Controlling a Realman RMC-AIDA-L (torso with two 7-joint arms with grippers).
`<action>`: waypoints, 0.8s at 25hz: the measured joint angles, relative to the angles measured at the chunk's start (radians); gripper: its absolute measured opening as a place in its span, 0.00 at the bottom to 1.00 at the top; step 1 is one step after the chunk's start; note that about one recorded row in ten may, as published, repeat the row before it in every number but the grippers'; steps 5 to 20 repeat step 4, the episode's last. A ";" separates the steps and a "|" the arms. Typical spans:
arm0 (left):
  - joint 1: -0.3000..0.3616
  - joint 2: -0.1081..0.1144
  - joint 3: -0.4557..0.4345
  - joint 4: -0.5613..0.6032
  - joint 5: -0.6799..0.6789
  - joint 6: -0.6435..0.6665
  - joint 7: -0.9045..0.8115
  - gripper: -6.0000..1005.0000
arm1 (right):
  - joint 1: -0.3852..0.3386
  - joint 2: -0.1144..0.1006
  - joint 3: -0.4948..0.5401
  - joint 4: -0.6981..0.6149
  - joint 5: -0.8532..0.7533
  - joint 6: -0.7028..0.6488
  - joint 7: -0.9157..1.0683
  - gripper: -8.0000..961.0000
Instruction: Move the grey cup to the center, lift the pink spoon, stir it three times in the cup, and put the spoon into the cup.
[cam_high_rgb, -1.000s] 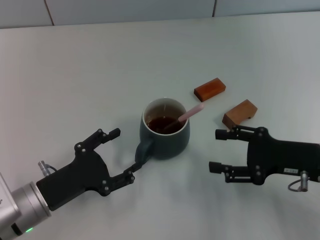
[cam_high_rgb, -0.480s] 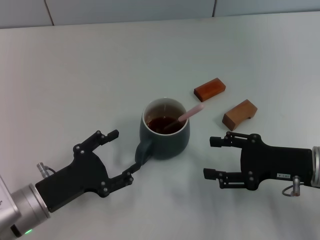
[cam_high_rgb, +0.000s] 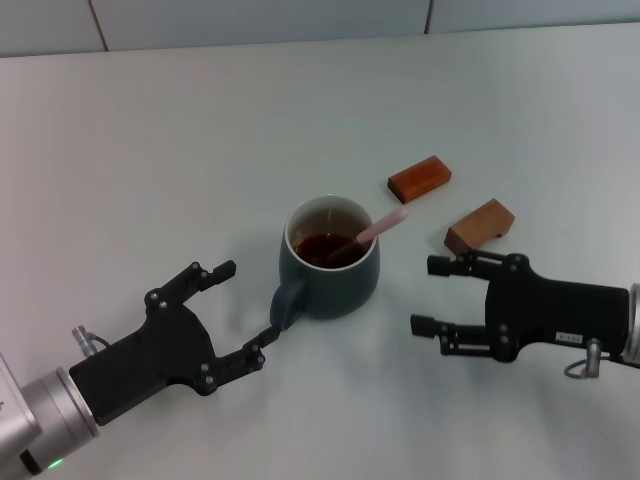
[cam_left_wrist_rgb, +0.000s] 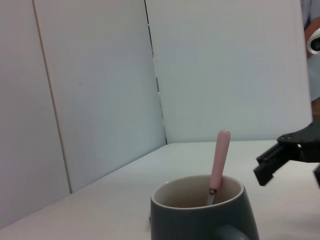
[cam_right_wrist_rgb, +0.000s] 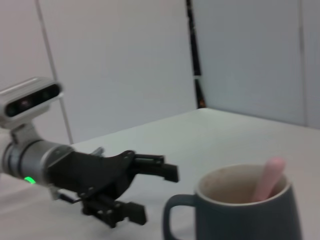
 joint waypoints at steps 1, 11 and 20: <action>0.000 0.000 0.000 0.000 0.000 0.000 0.000 0.83 | 0.000 0.000 0.014 0.000 0.000 0.005 -0.006 0.83; 0.000 0.000 0.000 0.000 0.000 -0.001 0.000 0.83 | -0.002 0.001 0.026 0.000 0.000 0.014 -0.021 0.83; 0.000 0.000 0.000 0.000 0.000 -0.001 0.000 0.83 | -0.002 0.001 0.026 0.000 0.000 0.014 -0.021 0.83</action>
